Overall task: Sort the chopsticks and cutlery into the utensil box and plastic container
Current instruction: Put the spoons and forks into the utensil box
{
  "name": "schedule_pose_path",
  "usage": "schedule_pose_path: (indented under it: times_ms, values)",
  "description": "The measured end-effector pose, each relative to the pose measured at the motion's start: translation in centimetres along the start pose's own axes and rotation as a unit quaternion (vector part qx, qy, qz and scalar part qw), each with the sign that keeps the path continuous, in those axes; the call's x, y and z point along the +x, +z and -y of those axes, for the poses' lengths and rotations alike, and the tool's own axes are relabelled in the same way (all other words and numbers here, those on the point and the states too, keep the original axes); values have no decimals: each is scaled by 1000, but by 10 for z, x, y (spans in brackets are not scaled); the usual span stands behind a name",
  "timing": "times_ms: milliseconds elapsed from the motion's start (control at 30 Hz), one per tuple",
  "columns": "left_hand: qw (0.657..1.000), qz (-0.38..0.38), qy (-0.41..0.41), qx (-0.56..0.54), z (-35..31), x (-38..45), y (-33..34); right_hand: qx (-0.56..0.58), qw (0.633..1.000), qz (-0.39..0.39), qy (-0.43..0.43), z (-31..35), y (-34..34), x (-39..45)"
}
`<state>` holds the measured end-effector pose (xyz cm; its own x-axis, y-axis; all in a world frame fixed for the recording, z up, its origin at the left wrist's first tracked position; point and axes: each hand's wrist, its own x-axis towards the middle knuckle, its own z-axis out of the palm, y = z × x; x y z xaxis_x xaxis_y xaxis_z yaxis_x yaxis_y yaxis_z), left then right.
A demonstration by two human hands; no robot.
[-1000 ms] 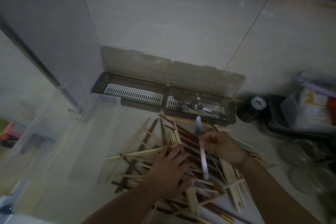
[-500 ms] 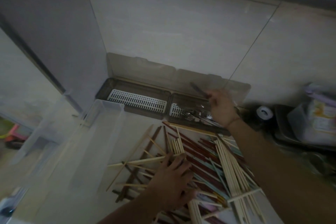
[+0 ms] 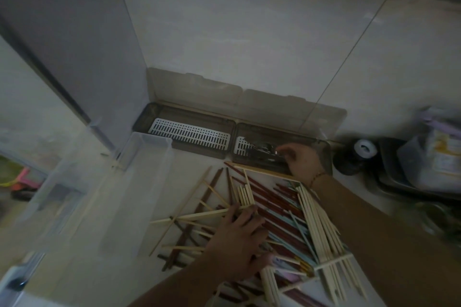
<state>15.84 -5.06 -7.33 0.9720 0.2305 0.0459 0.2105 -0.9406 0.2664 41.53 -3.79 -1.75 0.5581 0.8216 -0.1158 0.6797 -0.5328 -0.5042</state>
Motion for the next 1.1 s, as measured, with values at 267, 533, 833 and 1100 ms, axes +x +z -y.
schedule_pose_path:
  times_ms: [267,533,833,1100]
  values:
    - [1000,-14,13,19,1,-2,5,92,975,-188,-76,-20,-25,-96]
    - [991,-133,9,0,12,-2,3,15,979,-178,-103,-64,22,-235]
    - [989,-144,24,32,35,-9,-9,-37,985,-115,-124,-65,55,-281]
    - [993,-108,-42,-1,55,-42,-21,-54,984,-123,-115,-52,62,-275]
